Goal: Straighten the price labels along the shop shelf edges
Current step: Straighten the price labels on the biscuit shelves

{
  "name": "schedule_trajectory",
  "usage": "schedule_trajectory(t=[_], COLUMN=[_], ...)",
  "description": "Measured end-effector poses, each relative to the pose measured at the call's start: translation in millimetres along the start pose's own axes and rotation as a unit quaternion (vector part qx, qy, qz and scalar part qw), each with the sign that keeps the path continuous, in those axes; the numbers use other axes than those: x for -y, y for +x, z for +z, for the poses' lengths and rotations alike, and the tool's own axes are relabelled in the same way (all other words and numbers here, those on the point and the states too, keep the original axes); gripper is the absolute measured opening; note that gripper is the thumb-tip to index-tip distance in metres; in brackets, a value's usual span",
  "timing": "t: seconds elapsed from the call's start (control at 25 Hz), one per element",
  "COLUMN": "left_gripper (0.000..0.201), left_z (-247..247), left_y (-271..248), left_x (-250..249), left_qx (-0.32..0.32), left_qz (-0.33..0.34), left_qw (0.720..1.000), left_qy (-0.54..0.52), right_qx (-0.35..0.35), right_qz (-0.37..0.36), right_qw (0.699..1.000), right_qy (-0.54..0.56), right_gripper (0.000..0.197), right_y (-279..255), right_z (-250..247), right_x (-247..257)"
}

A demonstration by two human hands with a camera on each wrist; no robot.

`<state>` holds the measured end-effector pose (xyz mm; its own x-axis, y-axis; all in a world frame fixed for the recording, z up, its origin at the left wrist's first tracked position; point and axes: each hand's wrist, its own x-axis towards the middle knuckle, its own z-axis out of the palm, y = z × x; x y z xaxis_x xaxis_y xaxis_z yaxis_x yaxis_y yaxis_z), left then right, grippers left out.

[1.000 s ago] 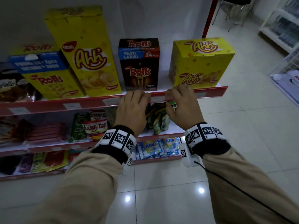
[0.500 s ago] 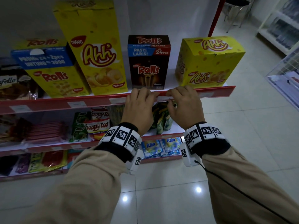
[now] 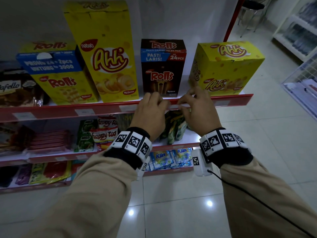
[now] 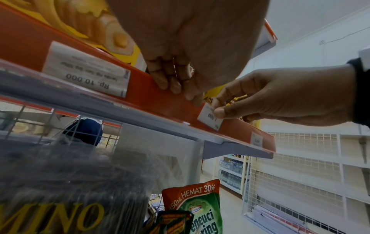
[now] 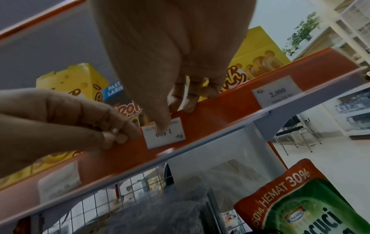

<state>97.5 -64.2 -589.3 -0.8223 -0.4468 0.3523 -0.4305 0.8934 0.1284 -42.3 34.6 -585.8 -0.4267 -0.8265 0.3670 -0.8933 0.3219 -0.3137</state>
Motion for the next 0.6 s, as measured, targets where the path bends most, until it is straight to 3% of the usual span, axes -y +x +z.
schedule_trajectory(t=[0.12, 0.2, 0.36, 0.44, 0.6], left_gripper=[0.029, 0.026, 0.031, 0.033, 0.023], left_z=[0, -1, 0, 1, 3], left_y=[-2, -2, -2, -3, -1], left_x=[1, 2, 3, 3, 4], left_qx=[-0.027, -0.049, -0.064, -0.067, -0.069], left_qz=[-0.018, -0.034, -0.073, -0.084, -0.08], left_qw=[0.998, 0.994, 0.981, 0.974, 0.977], left_qy=[-0.054, -0.096, -0.171, -0.2, -0.184], right_qx=[-0.027, -0.047, -0.071, -0.059, -0.034], right_qz=[0.012, 0.052, 0.139, 0.154, 0.132], right_qw=[0.996, 0.978, 0.887, 0.854, 0.868], right_qy=[0.08, 0.195, 0.435, 0.494, 0.478], right_gripper=[0.009, 0.005, 0.024, 0.026, 0.022], right_y=[5, 8, 6, 1, -3], right_z=[-8, -11, -6, -1, 6], right_x=[-1, 4, 22, 28, 32])
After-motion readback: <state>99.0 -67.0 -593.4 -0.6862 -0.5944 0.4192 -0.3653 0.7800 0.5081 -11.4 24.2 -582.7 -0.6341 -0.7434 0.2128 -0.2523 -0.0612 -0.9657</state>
